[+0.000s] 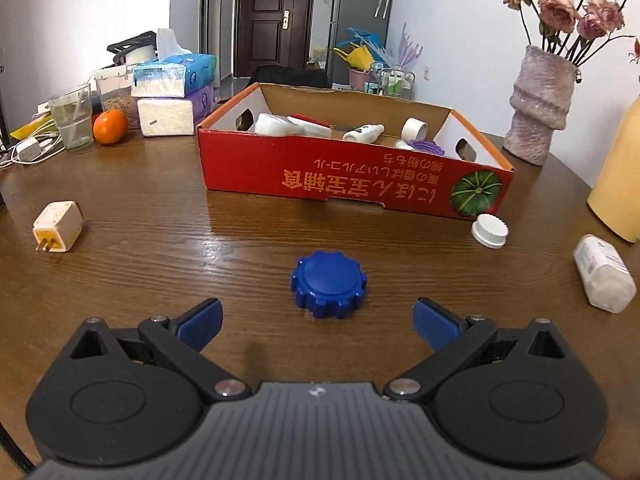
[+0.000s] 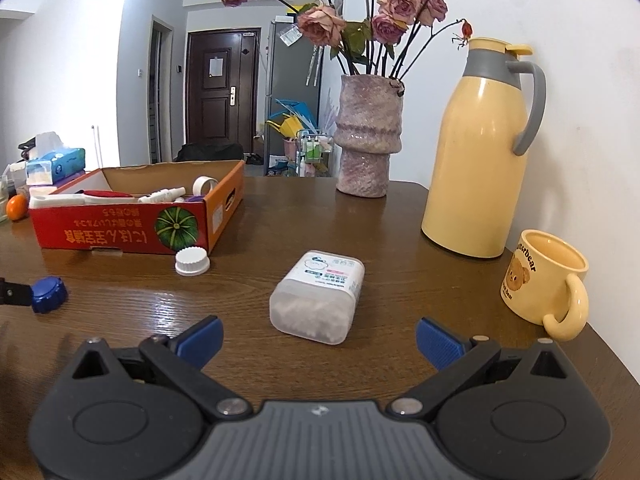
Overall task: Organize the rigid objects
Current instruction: 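Grasp the blue cap with the left tool while the right tool grasps the white pill container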
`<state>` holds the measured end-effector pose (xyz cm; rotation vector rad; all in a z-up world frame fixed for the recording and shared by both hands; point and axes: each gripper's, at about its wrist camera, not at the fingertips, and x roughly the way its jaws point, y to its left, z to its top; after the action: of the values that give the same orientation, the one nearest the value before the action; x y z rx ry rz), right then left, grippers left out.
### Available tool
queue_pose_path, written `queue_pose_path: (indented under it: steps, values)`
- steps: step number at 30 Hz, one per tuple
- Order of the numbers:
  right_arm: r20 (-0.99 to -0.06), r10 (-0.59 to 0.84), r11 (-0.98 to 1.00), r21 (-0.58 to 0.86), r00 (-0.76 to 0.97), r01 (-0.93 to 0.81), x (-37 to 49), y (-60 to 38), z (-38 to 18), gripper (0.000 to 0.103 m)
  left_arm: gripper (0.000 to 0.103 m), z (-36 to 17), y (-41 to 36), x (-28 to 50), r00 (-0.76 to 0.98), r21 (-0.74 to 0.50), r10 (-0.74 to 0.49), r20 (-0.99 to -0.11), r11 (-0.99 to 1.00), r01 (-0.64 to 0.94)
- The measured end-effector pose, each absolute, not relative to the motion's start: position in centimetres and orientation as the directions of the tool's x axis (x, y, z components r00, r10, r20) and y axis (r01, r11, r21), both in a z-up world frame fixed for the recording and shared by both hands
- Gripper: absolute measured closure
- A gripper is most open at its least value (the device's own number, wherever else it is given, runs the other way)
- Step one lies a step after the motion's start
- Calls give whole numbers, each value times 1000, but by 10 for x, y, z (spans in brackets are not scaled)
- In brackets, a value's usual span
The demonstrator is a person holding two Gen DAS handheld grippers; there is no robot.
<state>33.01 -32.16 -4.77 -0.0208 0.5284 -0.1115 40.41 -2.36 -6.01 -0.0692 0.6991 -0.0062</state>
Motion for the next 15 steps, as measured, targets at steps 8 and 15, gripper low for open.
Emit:
queue_pose_path:
  steps: [8, 15]
  values:
    - [-514, -118, 993, -46, 850, 110, 340, -326, -54, 0, 0, -77, -33, 429, 767, 1, 44, -640, 998, -56]
    - [-518, -132, 991, -40, 845, 130, 349, -327, -57, 0, 8, -91, -34, 441, 755, 24, 58, -653, 998, -55]
